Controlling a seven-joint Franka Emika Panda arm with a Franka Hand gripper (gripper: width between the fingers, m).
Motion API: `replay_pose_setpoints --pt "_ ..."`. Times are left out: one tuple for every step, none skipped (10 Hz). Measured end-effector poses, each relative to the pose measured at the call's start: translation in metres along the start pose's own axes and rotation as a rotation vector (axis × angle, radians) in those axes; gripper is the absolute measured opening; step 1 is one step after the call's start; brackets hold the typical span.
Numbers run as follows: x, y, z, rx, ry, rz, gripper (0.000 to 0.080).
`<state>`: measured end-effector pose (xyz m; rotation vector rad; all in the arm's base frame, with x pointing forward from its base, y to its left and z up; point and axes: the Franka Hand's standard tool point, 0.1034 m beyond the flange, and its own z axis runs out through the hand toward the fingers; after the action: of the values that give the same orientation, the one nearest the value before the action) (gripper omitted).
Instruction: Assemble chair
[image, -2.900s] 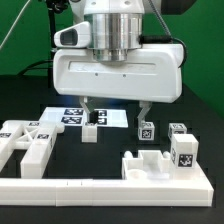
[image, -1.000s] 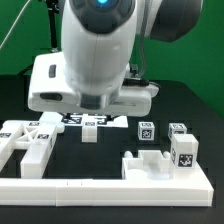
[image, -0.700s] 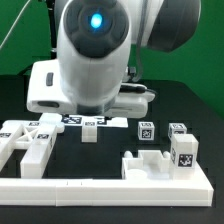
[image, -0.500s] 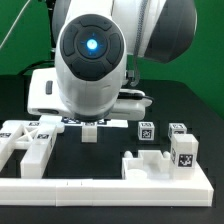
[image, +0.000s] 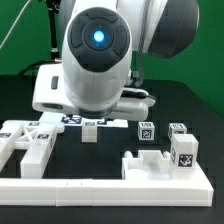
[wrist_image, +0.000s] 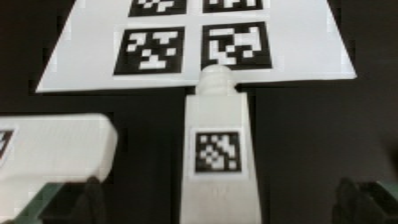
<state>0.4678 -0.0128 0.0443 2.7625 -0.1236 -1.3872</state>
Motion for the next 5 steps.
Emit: replay_pose_setpoints --pt "0.001 -0.001 0.010 -0.001 -0.020 0.005 0.0649" --pt "0.003 -0.001 0.018 -0.002 -0.035 0.019 0.0649" --pt "0.007 -0.003 0.026 -0.006 -0.040 0.029 0.0649" --pt "0.008 -0.004 0.031 -0.008 -0.047 0.032 0.0649" --pt "0.010 -0.003 0.034 -0.008 -0.052 0.037 0.0649"
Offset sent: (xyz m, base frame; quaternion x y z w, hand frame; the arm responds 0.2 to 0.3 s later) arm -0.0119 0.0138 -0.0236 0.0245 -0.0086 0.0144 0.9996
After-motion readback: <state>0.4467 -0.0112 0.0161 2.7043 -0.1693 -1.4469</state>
